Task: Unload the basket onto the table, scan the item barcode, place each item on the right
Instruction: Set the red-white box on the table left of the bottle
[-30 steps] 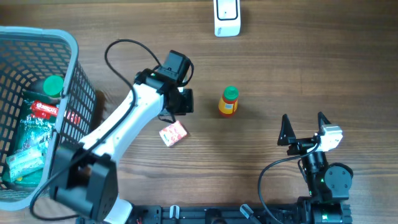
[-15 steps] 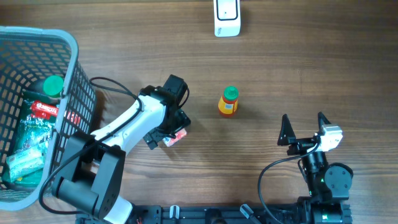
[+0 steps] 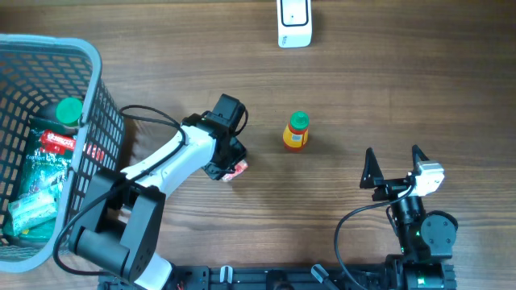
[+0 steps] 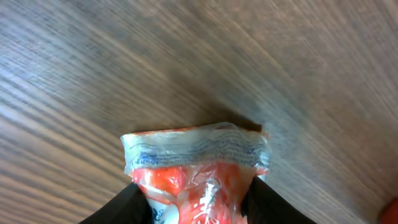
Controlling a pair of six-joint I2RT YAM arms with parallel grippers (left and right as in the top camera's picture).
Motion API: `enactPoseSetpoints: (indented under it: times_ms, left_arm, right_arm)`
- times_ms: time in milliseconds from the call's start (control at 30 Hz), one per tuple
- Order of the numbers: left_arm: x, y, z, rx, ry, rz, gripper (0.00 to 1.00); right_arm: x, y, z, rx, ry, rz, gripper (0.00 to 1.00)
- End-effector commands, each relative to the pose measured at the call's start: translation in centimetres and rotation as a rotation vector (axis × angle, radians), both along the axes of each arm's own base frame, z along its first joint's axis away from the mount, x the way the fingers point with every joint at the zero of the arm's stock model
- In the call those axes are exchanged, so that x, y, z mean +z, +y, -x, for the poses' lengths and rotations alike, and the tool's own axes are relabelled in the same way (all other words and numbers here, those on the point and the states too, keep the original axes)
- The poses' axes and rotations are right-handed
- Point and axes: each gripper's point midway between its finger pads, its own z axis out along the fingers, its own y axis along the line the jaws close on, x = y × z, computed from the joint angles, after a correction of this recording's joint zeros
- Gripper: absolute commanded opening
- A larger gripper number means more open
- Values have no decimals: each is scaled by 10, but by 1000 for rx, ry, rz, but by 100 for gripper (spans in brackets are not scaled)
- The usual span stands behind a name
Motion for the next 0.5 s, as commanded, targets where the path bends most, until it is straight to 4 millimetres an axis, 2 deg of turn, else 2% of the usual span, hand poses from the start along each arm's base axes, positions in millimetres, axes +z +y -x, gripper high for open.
enactPoseSetpoints:
  times_ms: [0,100,167,233,333,400,433,467]
  left_arm:
    - [1,-18,-28,-3,-106,66,52]
    - [20,-38,-56,-1,-199,151,54]
    - [29,-47,-71,68,-252,203,56]
    - [32,-51,-77,107,-270,230,56]
    - [39,-69,-79,98,-291,288,57]
    - [39,-73,-78,87,-291,291,61]
    - [43,-70,-77,77,-289,282,71]
    - [50,-67,-78,51,-299,267,71]
  right_arm:
    - [2,2,1,13,-13,19,100]
    - [2,2,1,13,-13,19,100]
    - [2,2,1,13,-13,19,100]
    - [2,2,1,13,-13,19,100]
    - [2,2,1,13,-13,19,100]
    - [2,2,1,13,-13,19,100]
    - [2,2,1,13,-13,19,100]
    - [2,2,1,13,-13,19,100]
